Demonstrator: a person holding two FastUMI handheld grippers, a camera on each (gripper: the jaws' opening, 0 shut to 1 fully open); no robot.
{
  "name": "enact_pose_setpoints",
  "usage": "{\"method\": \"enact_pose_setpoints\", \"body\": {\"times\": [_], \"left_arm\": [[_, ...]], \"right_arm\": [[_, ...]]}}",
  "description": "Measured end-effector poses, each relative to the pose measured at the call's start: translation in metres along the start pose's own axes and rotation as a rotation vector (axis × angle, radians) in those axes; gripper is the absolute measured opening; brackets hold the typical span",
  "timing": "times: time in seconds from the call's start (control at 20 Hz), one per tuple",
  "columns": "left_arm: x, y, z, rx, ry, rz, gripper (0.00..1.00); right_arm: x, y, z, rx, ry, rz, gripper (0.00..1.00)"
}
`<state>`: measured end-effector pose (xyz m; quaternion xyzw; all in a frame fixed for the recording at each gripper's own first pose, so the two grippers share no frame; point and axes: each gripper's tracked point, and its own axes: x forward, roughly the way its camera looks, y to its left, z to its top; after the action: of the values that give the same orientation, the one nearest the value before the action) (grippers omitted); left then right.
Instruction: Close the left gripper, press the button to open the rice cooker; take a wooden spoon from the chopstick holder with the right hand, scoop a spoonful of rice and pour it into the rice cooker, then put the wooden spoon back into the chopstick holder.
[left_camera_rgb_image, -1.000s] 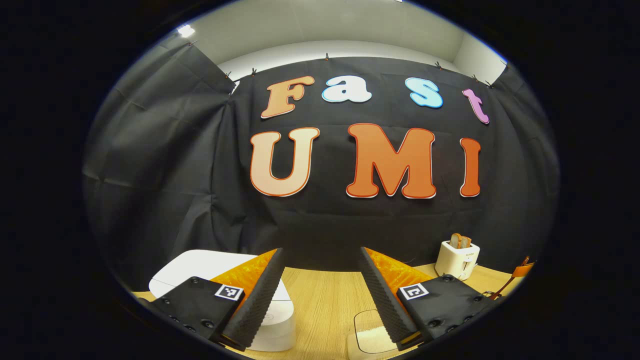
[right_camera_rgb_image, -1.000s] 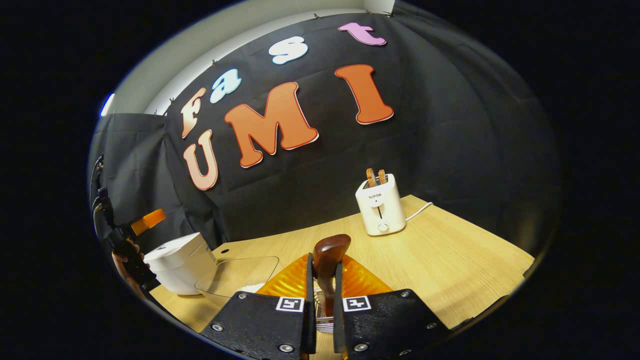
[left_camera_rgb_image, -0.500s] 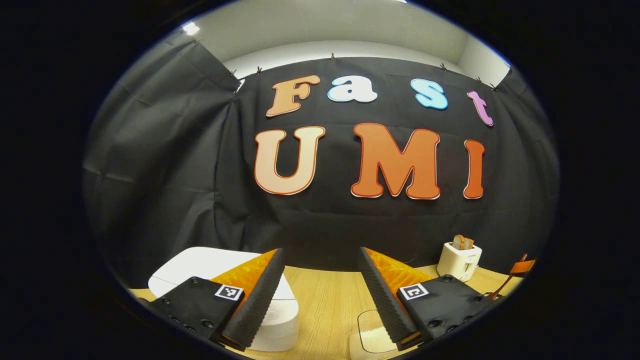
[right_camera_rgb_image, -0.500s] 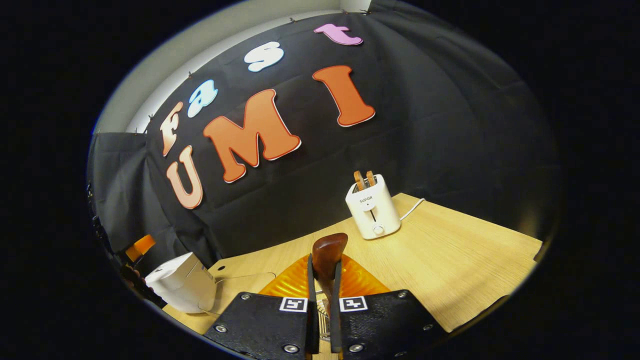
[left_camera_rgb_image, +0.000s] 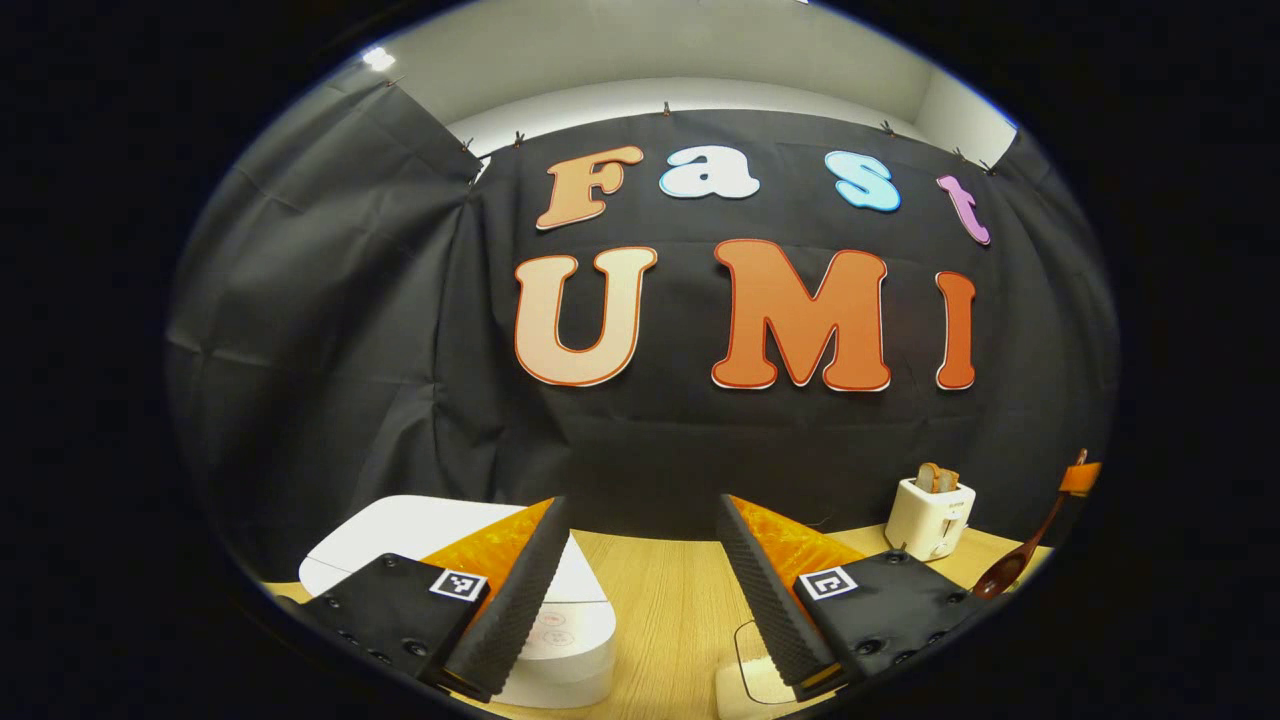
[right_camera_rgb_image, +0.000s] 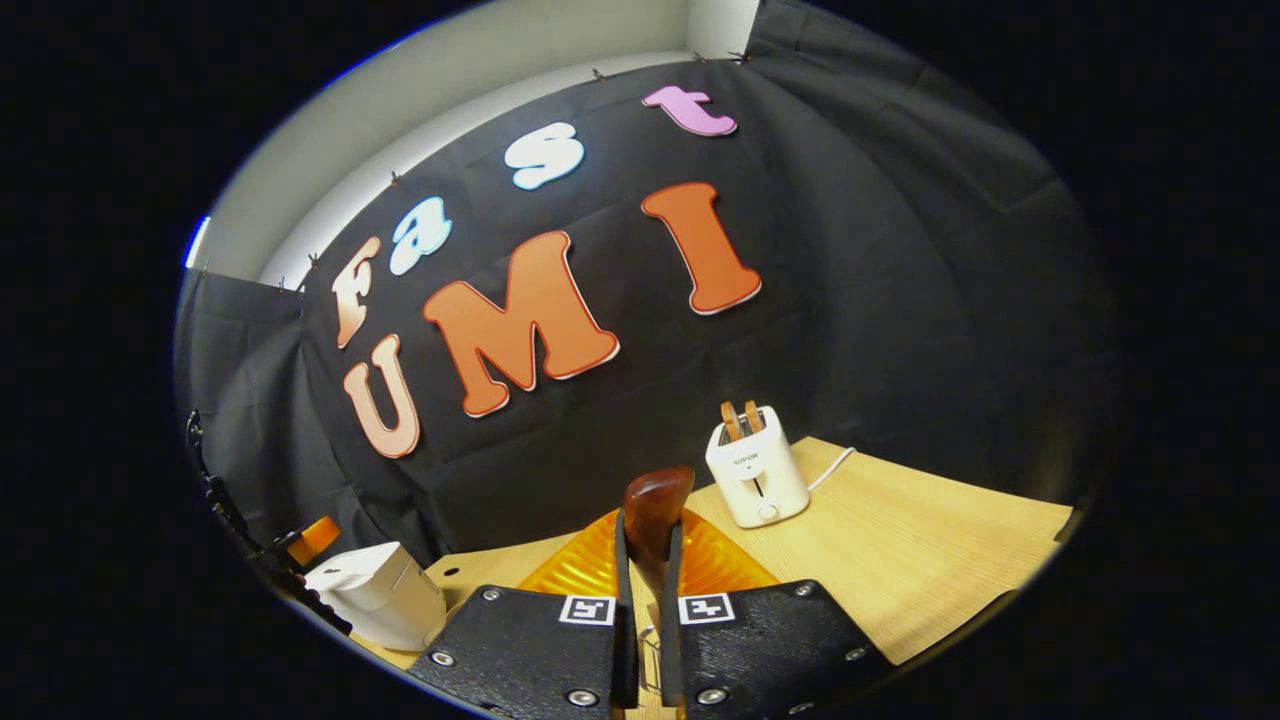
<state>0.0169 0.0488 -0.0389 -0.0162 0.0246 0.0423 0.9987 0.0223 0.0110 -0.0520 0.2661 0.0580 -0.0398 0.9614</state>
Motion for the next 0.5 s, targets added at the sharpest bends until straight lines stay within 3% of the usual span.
{"method": "enact_pose_setpoints", "body": {"times": [0.25,0.4,0.5], "left_arm": [[0.003,0.006,-0.002,0.014,0.001,0.015,0.98],[0.002,0.013,-0.001,0.024,0.000,0.030,0.98],[0.001,0.019,0.000,0.035,-0.005,0.043,0.98]], "right_arm": [[0.012,0.048,0.028,-0.018,-0.082,0.101,0.08],[0.020,0.081,0.026,-0.009,-0.081,0.181,0.05],[0.027,0.102,0.017,-0.026,-0.072,0.222,0.08]]}}
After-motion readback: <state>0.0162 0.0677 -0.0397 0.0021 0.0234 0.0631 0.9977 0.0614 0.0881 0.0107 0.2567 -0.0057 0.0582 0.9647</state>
